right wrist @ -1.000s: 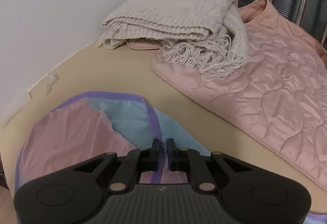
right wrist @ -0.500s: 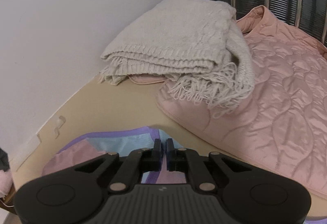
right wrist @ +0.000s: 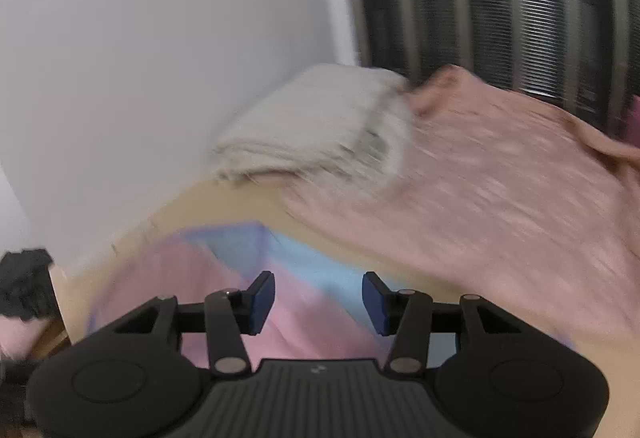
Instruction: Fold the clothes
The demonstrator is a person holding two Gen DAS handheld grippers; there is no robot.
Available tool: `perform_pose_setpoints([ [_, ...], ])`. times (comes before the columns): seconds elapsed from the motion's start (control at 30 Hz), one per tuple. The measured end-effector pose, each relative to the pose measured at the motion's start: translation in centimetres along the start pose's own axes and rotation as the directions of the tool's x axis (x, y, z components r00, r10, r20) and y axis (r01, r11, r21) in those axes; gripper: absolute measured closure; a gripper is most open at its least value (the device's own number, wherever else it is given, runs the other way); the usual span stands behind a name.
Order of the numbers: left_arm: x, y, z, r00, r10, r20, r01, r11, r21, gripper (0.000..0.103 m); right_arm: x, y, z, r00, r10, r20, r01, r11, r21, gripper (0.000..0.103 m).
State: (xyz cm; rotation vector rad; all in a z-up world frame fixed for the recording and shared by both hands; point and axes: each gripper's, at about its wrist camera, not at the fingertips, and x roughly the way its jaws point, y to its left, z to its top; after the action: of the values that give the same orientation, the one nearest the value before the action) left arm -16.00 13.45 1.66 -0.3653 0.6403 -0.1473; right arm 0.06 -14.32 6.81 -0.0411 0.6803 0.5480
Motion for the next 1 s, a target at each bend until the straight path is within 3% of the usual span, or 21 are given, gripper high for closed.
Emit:
perform_pose_setpoints([
  [0.07, 0.3, -0.5, -0.4, 1.0, 0.015, -0.007, -0.015, 1.0, 0.019, 0.066, -1.1, -2.2, -2.6, 0.994, -0.101, -0.036, 0.102, 0.995, 0.022, 0.058],
  [0.23, 0.7, -1.7, -1.1, 0.999, 0.048, -0.02, -0.047, 0.996, 0.07, 0.066, -2.6, -5.0, -7.7, 0.988, -0.129, -0.087, 0.137, 0.986, 0.095, 0.063],
  [0.33, 0.6, -2.0, -1.3, 0.997, 0.065, -0.028, -0.061, 0.988, 0.141, 0.066, -3.2, -4.7, -8.8, 0.974, -0.22, -0.051, 0.222, 0.975, 0.027, 0.067],
  [0.43, 0.3, -2.0, -1.2, 0.996, 0.082, -0.038, -0.074, 0.98, 0.187, 0.066, -3.4, -6.0, -8.6, 0.951, -0.305, -0.051, 0.307, 0.95, 0.063, 0.06],
  [0.5, -0.1, -1.9, -1.1, 0.996, 0.075, -0.053, -0.063, 0.98, 0.19, 0.064, -4.4, -6.0, -8.7, 0.941, -0.335, -0.047, 0.338, 0.938, 0.075, 0.062],
  [0.57, -0.9, -2.0, -1.1, 0.999, 0.031, -0.041, -0.021, 0.974, 0.224, 0.059, -6.1, -5.0, -9.3, 0.959, -0.283, 0.018, 0.282, 0.958, 0.045, 0.062],
  [0.6, -1.4, -2.2, -1.2, 0.999, 0.008, -0.032, 0.0, 0.969, 0.247, 0.051, -7.1, -4.2, -9.6, 0.975, -0.214, 0.054, 0.214, 0.977, 0.015, 0.062],
  [0.67, -1.6, -2.4, -1.3, 0.999, -0.001, -0.035, 0.011, 0.957, 0.291, 0.048, -8.8, -2.3, -10.6, 0.997, -0.006, 0.082, 0.009, 0.999, -0.04, 0.064],
  [0.8, 0.1, -3.0, -1.5, 0.996, 0.031, -0.08, -0.002, 0.942, 0.336, 0.048, -8.0, 1.1, -12.1, 0.982, 0.189, 0.012, -0.188, 0.98, -0.065, 0.072],
  [0.87, 0.3, -3.2, -1.7, 0.996, 0.051, -0.075, -0.02, 0.93, 0.367, 0.048, -6.8, 1.6, -12.4, 0.983, 0.185, -0.021, -0.186, 0.982, -0.045, 0.102],
  [0.97, -0.7, -2.9, -2.1, 0.997, 0.021, -0.068, 0.009, 0.911, 0.412, 0.046, -6.7, 0.7, -13.0, 0.989, 0.135, -0.053, -0.135, 0.991, 0.002, 0.1],
  [1.0, -1.3, -3.0, -2.5, 0.999, 0.004, -0.052, 0.02, 0.894, 0.448, 0.041, -7.1, 0.4, -13.0, 0.991, 0.122, -0.059, -0.122, 0.993, 0.004, 0.097],
])
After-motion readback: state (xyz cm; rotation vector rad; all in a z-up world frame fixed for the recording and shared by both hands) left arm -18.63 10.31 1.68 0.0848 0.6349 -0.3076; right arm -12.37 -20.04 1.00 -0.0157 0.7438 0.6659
